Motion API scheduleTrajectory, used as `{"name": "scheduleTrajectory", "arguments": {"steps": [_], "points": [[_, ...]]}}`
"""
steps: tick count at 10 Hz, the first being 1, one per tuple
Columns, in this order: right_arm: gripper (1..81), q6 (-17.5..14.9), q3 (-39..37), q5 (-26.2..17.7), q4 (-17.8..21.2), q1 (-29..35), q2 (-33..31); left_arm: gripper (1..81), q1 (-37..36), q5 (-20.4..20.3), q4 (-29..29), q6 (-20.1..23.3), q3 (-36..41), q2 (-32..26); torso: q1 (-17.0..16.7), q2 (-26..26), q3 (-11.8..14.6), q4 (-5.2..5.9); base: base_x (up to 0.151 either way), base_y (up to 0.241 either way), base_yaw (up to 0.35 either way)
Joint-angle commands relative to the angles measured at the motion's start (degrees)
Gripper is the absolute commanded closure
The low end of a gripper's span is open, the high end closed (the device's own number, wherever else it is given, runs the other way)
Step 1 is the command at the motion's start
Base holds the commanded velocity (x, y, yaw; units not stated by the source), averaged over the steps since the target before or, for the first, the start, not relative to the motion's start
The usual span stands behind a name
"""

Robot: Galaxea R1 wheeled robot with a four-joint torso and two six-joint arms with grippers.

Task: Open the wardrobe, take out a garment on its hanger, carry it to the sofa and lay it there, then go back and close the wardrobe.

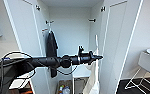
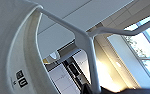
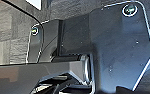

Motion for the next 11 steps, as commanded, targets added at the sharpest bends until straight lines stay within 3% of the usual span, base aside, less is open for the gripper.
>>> {"name": "scheduleTrajectory", "arguments": {"steps": [1, 5, 11], "points": [[1.0, -0.1, 0.5, -1.9, -0.5, 2.2, 0.2, 81.1, -9.8, -3.1, 1.6, 1.1, 0.8, -0.3, 0.0, 0.0, 0.0, 0.00, -0.135, 0.000, 0.000], [1.0, -0.1, 0.5, -1.9, -0.5, 2.3, 0.2, 81.1, -9.0, -3.3, 1.5, 1.1, 0.8, -0.3, 0.0, 0.0, 0.0, 0.00, -0.087, 0.000, 0.000], [1.0, -0.2, 0.5, -1.9, -0.5, 2.4, 0.3, 81.1, -5.9, -3.6, 3.4, 1.1, 2.1, -1.6, -0.1, 0.0, 0.0, 0.00, 0.000, 0.000, 0.000]]}}
